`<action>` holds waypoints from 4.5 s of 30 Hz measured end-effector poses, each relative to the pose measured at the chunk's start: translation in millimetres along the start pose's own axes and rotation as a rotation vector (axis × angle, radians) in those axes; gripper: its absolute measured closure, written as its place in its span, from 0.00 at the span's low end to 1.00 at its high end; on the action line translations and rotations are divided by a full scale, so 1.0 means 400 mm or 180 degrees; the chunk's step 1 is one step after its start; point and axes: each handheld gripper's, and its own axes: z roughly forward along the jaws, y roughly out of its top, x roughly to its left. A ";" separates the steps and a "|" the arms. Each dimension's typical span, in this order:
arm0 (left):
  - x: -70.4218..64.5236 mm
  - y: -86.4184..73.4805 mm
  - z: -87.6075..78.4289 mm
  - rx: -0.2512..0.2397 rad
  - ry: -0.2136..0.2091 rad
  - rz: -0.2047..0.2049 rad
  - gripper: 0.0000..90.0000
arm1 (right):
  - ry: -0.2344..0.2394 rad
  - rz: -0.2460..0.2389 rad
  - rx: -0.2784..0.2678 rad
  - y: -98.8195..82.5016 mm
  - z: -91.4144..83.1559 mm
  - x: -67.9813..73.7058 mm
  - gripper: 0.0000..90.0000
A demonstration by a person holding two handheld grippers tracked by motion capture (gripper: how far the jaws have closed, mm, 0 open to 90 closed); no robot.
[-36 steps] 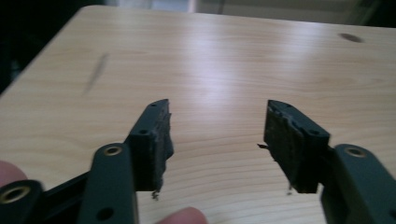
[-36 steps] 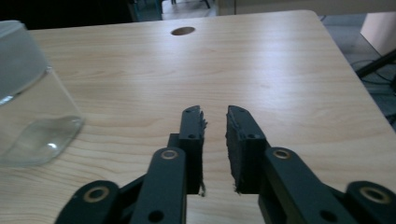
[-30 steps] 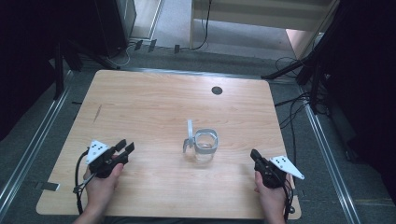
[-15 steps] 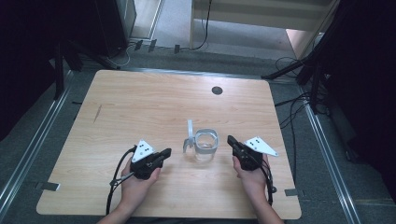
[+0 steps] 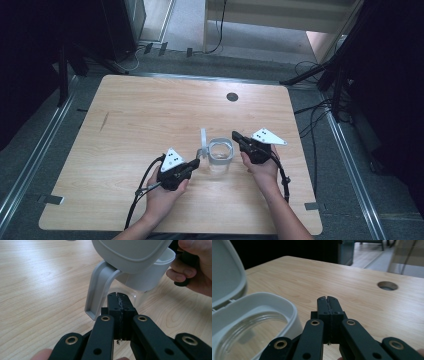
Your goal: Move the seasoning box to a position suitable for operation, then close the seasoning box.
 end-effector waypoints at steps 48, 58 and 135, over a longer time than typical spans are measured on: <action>0.153 0.052 0.029 -0.0204 0.0043 -0.0276 0.92 | 0.0076 0.0237 0.0138 -0.069 -0.061 0.213 1.00; 0.313 -0.078 -0.222 -0.0698 0.0296 -0.0592 0.45 | -0.0144 0.0107 -0.0006 0.050 -0.029 0.126 1.00; 0.446 -0.166 -0.353 -0.0684 0.1006 -0.0941 0.32 | -0.1481 0.0634 0.0340 -0.220 -0.422 -0.106 0.11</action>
